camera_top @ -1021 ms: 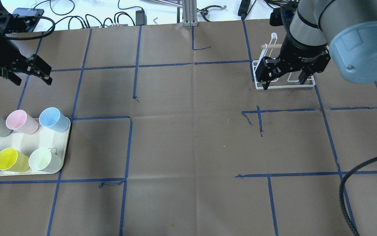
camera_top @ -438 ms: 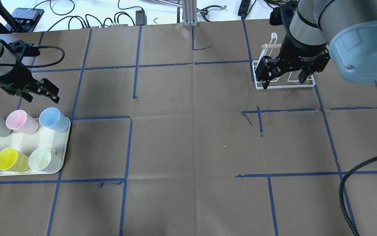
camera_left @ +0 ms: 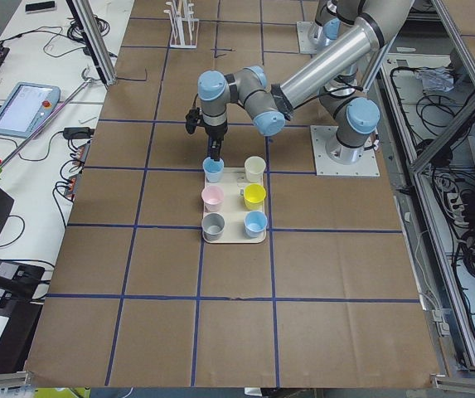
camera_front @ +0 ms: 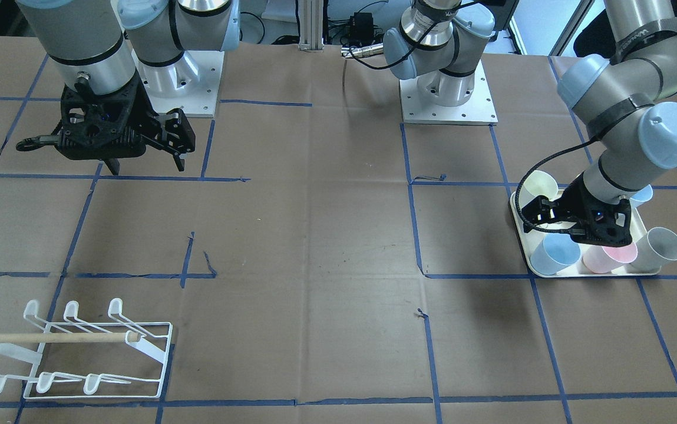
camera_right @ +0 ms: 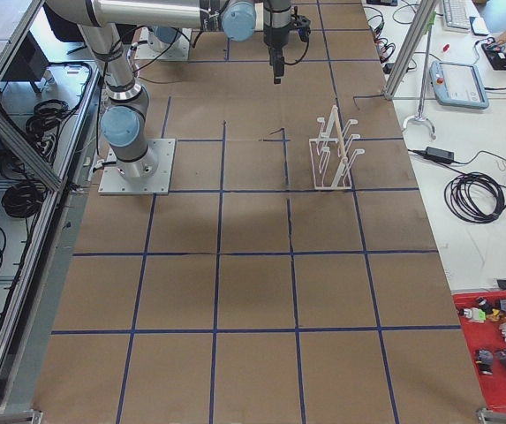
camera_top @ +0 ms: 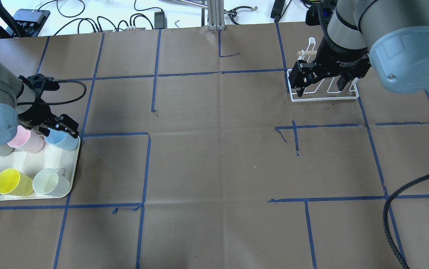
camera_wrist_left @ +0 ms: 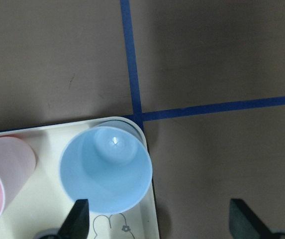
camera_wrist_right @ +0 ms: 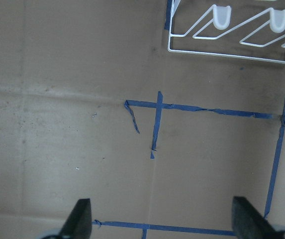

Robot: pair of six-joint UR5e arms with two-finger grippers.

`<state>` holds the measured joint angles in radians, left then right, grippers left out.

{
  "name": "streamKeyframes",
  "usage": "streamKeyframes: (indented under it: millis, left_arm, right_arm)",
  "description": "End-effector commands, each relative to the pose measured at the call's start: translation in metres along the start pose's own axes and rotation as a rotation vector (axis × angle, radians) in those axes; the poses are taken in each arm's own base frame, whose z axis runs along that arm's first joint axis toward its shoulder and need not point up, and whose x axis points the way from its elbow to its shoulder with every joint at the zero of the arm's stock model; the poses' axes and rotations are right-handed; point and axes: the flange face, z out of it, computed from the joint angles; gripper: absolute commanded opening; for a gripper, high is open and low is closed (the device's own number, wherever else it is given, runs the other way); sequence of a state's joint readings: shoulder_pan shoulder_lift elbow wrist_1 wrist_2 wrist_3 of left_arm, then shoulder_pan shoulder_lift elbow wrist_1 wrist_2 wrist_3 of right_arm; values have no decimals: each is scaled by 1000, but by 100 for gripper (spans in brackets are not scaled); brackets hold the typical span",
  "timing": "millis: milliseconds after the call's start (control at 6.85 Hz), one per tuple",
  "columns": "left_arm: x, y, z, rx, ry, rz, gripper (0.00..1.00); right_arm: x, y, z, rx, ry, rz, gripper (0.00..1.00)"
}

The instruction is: Transfer IKEA cup to right arm and place on rack

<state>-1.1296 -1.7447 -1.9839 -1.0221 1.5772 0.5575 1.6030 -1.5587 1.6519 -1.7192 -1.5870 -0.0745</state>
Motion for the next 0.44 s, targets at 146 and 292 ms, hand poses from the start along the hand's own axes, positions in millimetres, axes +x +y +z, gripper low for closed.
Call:
streamKeyframes:
  millis: [146, 292]
  left_arm:
    - [2, 4, 27, 26, -19, -1, 99]
    - [-2, -2, 35, 52, -38, -5, 99]
  right_arm:
    - [0, -12, 7, 36, -7, 6, 100]
    - [-3, -13, 7, 43, -39, 2, 100]
